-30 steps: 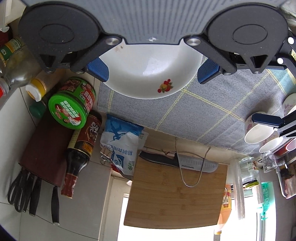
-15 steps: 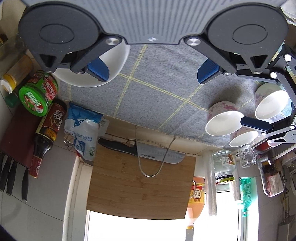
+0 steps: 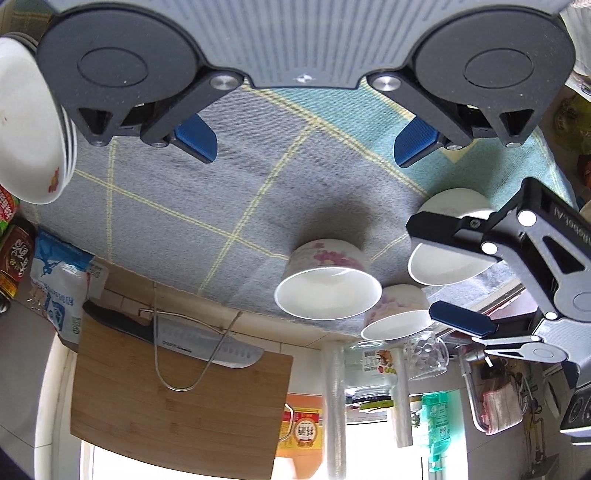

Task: Organize plates and bowls
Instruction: 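Move the right tool to a white bowl and grip its rim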

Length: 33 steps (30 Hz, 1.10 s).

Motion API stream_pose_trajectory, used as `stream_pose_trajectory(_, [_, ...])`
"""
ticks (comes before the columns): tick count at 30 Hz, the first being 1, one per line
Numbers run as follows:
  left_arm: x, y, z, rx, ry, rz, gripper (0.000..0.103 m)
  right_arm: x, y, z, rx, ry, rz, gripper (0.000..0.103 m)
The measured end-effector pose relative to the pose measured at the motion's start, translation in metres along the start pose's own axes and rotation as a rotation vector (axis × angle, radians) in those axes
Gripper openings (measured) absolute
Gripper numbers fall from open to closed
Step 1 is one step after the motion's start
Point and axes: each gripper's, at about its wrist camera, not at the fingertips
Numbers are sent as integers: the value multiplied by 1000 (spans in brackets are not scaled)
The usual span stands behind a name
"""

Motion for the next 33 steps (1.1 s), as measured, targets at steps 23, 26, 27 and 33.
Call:
stream_pose_trajectory(23, [-18,-16,-101,38,118,-199,91,45,-59,-96,161,188,63,102])
stream_pose_trajectory(26, [-18,-17,-101,24,117,-207,86,48,-59,-100,149,218,69,100])
stream_pose_trajectory(27, [-18,-17,-100,18,115,-210,83,49,-59,-101,150,223,71,99])
stream_pose_trajectory(33, [-17,-20,-98,-7,103,-227,74,51,-59,-103,162,234,75,87])
Point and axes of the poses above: each gripper's, at about its wrist camera, not at the fingertips, and y roughly against the way its jaws point, z to its right, x to its top, and after that the axes turned 13 degrees about y, right-handed
